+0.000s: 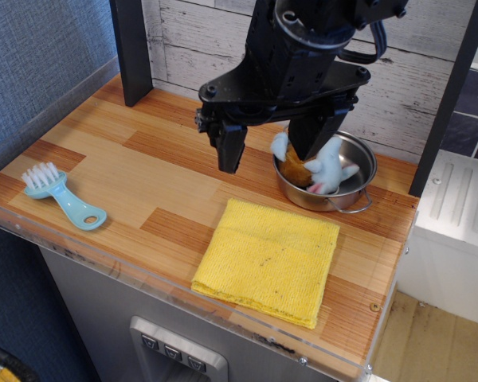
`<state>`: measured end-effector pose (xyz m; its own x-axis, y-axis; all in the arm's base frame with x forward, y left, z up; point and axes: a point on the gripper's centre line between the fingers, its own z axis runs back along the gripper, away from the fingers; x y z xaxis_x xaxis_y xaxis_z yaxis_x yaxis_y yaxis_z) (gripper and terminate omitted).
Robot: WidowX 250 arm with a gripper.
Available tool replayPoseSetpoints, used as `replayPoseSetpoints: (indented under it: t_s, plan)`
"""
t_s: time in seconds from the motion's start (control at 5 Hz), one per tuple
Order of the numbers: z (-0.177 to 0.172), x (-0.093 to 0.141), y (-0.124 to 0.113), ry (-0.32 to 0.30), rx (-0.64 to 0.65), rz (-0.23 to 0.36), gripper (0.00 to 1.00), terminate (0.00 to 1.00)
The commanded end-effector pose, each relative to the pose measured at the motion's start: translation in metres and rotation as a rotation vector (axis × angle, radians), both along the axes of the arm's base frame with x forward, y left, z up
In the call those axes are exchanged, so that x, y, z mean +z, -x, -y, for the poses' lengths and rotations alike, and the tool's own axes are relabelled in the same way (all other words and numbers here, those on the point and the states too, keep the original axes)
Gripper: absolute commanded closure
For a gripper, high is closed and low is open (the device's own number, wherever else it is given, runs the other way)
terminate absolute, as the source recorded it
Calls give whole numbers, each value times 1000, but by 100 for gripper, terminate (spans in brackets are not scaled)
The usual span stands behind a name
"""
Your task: Place the toy right on top of the napkin.
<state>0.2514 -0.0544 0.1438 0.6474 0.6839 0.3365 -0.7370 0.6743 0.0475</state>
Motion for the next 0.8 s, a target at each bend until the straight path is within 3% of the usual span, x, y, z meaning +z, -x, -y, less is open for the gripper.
replayPoseSetpoints:
  t_s: [0.0,0.2,0.6]
  plan:
    - [0,0,0,0,0,0,0,0]
    - [7,2,-27,40,-39,45,0,0]
    - [-3,2,-63,109,16,93,0,0]
